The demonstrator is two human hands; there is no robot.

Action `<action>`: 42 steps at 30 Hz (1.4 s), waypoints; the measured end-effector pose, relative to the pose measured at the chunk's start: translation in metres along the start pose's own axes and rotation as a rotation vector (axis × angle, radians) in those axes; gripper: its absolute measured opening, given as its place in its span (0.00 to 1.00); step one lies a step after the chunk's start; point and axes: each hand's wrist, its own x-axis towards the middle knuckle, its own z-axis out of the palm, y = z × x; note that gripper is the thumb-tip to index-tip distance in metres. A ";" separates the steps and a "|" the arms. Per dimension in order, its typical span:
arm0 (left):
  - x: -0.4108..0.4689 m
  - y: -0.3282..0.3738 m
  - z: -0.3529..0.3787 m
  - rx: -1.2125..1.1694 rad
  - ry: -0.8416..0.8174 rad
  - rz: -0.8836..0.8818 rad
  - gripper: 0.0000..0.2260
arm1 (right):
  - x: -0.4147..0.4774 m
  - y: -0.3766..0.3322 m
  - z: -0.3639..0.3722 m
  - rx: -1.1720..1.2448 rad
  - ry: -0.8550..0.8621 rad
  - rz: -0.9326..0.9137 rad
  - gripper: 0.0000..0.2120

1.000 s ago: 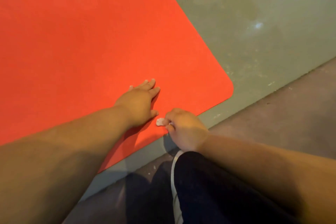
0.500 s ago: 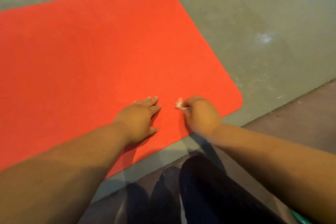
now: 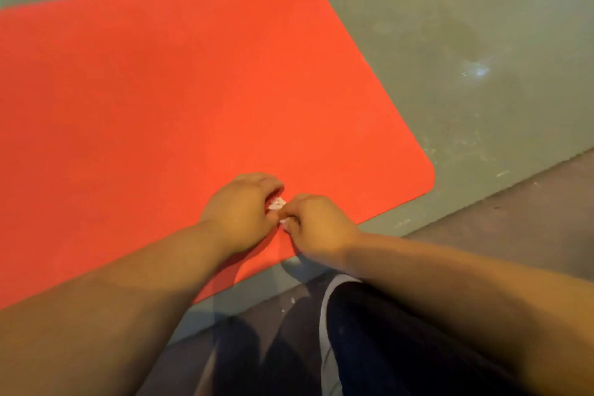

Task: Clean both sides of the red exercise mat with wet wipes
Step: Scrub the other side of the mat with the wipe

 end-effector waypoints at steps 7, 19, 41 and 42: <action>-0.010 -0.010 -0.003 -0.924 0.020 -0.323 0.25 | 0.037 0.003 -0.038 0.729 0.071 0.374 0.11; -0.005 -0.039 -0.043 -1.516 0.373 -0.644 0.08 | 0.080 -0.064 -0.031 0.623 0.017 0.232 0.09; 0.122 -0.025 -0.198 -1.279 0.702 -0.754 0.10 | 0.226 -0.085 -0.160 0.926 -0.204 0.155 0.05; 0.121 -0.031 -0.206 -1.279 0.742 -0.770 0.12 | 0.231 -0.093 -0.165 0.878 -0.215 0.135 0.06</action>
